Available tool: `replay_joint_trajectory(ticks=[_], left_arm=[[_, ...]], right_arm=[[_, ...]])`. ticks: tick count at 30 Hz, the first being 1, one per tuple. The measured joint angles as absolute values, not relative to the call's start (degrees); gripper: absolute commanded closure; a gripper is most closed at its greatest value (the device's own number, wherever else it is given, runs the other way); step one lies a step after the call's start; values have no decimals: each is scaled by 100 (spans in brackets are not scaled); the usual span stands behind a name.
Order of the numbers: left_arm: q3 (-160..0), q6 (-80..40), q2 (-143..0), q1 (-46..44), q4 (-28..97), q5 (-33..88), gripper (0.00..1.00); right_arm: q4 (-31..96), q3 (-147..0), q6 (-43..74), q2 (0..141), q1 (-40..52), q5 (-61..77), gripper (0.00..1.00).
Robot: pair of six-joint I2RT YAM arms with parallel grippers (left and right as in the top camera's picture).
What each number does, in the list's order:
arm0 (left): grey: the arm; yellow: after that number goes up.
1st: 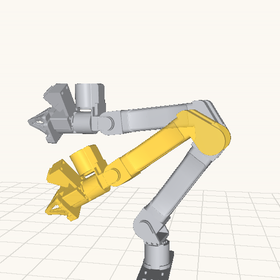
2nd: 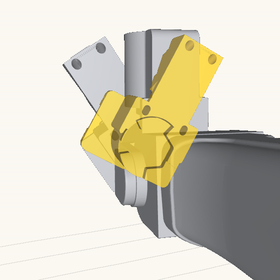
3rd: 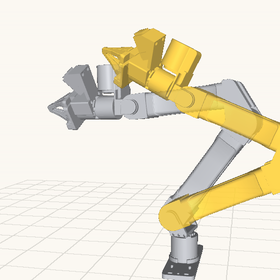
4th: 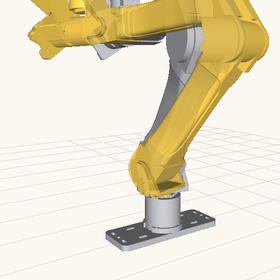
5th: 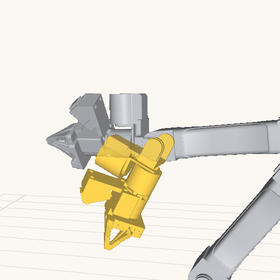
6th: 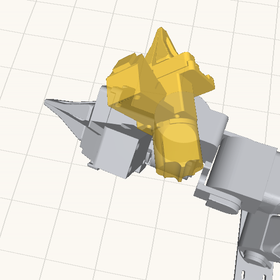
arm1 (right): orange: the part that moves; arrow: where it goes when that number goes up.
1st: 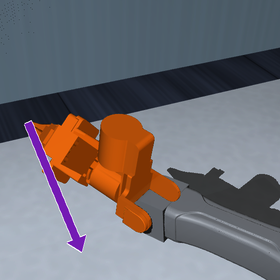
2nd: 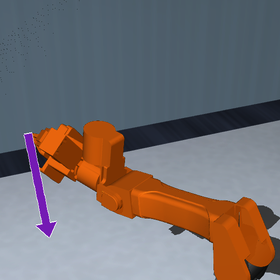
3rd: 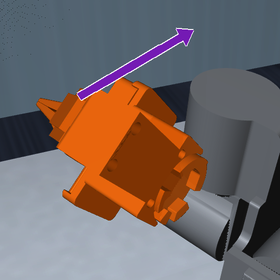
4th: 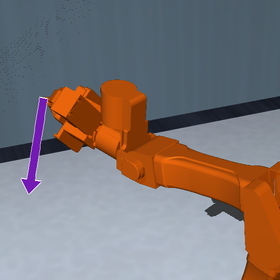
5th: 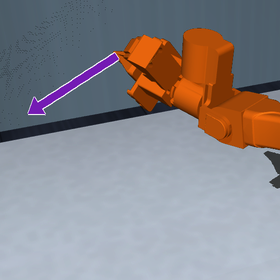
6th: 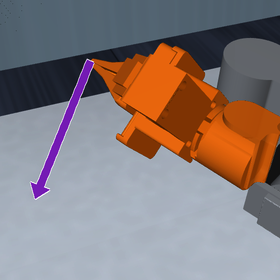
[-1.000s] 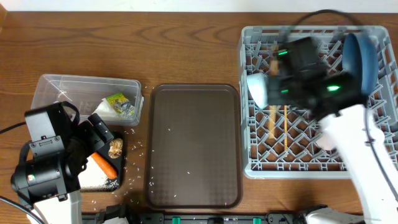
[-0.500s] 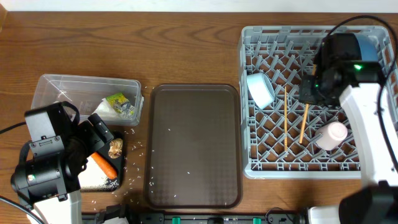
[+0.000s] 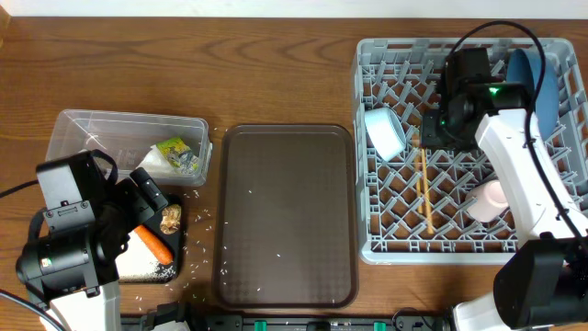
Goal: Sort waste into correct bins and load items into the dishwasher rack
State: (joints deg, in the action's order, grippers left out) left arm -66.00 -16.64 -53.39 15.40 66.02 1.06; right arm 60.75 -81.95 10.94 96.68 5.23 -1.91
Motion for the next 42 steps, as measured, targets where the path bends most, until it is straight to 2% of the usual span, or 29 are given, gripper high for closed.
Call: replay_joint_trajectory(ticks=[3,7,12,13,14,21,25,30,42], left_arm=[[-6600,-1664,-5339,1540,6602,106,2],[-6600,-1664,-5339,1540,6602,106,2],[-6600,-1664,-5339,1540,6602,106,2],[-6600,-1664,-5339,1540,6602,106,2],[-6600,-1664,-5339,1540,6602,106,2],[-6600,-1664,-5339,1538,6604,106,2],[-6600,-1664,-5339,1540,6600,106,2],[-6600,-1664,-5339,1540,6602,106,2],[-6600,-1664,-5339,1540,6602,106,2]], right_arm=[[6143,-8195,1085,9668,543,-180,46],[6228,-8193,1013,9520,545,150,40],[6095,-8189,941,8606,716,690,29],[6049,-8191,932,8344,823,788,22],[6010,-8195,926,8042,969,880,1],[6084,-8204,873,6672,1820,1168,1],[6678,-8204,891,6265,2130,1205,1],[7308,-8206,869,5948,2152,1186,1],[7116,-8187,-130,5155,2152,615,1]])
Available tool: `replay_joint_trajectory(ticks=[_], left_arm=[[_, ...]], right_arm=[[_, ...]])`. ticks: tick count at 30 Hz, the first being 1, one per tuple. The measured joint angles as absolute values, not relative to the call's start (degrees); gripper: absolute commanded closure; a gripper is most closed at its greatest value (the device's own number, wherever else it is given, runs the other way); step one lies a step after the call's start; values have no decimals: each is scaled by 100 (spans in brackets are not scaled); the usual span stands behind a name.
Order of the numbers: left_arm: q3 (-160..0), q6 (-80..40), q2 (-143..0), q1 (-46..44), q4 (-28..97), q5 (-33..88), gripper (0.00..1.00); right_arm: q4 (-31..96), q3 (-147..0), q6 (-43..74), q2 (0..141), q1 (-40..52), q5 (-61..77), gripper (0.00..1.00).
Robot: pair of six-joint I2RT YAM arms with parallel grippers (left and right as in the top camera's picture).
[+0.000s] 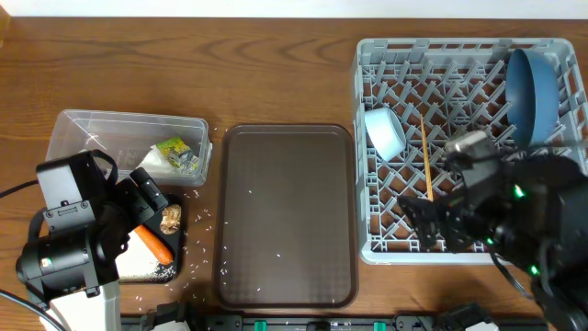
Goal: Sort waste into correct bins and load items into the dishwasher rack
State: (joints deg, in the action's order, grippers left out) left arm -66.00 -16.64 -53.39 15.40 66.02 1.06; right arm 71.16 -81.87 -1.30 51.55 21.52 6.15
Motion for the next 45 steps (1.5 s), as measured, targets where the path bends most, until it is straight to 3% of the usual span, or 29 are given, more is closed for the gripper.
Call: replay_joint_trajectory(ticks=[5,11,30,45], left_arm=[[-6600,-1664,-5339,1540,6600,104,2],[-6600,-1664,-5354,1540,6604,106,2],[-6600,-1664,-5352,1540,6602,106,2],[-6600,-1664,-5352,1540,6604,106,2]], right_arm=[[6018,-7590,-633,4355,2132,373,1],[4628,-5894,-871,3190,1752,384,1],[2593,-1531,-954,589,1549,829,1],[600,-259,-956,82,1549,1186,1]])
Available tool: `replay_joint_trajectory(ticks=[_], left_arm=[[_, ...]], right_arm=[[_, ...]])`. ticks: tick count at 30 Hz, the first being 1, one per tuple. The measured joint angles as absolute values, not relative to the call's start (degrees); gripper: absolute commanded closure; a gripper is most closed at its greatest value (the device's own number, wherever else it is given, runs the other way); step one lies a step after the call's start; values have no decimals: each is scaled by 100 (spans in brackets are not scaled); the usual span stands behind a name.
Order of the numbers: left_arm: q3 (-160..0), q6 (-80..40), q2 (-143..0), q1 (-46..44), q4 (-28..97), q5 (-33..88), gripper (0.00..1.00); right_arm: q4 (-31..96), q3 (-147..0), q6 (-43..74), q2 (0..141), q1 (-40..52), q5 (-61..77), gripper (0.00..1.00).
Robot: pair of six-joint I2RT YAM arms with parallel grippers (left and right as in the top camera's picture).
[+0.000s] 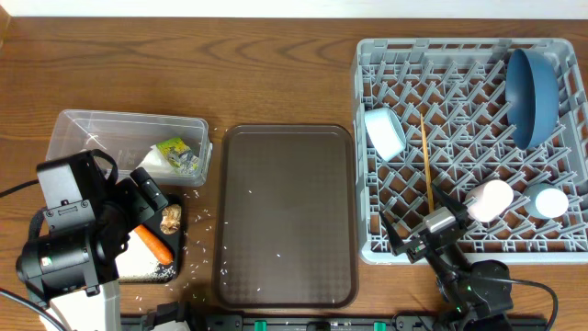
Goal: Sort waste into correct bins and load items into the dishwasher rack
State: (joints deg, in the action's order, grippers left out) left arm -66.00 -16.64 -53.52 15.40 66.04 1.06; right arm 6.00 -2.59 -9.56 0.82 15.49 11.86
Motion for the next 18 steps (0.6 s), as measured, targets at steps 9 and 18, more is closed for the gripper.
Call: replay_joint_trajectory(ticks=[9,18], left_arm=[[-6600,-1664,-5352,1540,6604,106,2],[-6600,-1664,-5352,1540,6604,106,2]], right_arm=[[314,-56,-956,69,1546,1203,1],[311,-56,-956,69,1546,1203,1]])
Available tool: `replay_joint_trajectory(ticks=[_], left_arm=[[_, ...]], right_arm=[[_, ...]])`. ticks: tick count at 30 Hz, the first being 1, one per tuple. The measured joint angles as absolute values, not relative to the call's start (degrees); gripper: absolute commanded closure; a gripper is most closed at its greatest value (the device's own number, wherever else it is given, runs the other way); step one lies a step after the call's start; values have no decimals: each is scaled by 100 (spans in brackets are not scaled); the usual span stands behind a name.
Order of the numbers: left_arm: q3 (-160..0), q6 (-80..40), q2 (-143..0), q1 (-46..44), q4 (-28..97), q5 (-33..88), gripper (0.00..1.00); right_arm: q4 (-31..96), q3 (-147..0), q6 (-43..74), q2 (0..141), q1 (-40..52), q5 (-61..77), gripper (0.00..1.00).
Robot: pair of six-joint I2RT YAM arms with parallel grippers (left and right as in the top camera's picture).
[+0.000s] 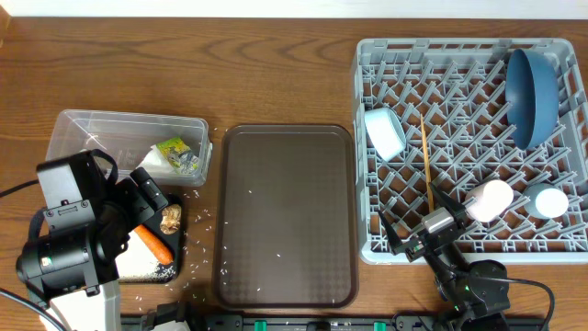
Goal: Sort waste into correct bins and load items into the dishwasher rack
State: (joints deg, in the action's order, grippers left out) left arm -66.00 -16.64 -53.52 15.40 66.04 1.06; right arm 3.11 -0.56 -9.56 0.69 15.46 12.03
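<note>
The grey dishwasher rack [367, 184] at the right holds a white bowl [386, 133], chopsticks [426, 165], a blue bowl [531, 85], a pale pink cup [488, 199] and a white cup [551, 202]. My right gripper [411, 234] rests open and empty at the rack's front edge. My left gripper [147, 207] hangs open over the black bin [175, 248], which holds a carrot [152, 242] and food scraps [170, 219]. A clear bin [83, 129] holds a green wrapper [175, 152] and white paper.
A brown tray [287, 216] lies bare between the bins and the rack. Rice grains are scattered on the table around the black bin and on the tray. The left arm's body covers the table's front left corner.
The right gripper was first at the back of the rack beside the chopsticks and blue bowl. Then the arm hung over the rack's front right. After that it sat low at the table's front edge, uncovering two cups. The left arm stayed over the black bin throughout.
</note>
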Motion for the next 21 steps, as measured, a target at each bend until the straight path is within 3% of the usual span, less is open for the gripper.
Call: replay_joint_trajectory(ticks=[21], left_arm=[[-6598,-1664,-5210,1385,6567,43,2]], right_arm=[[311,-56,-956,69,1546,1203,1]])
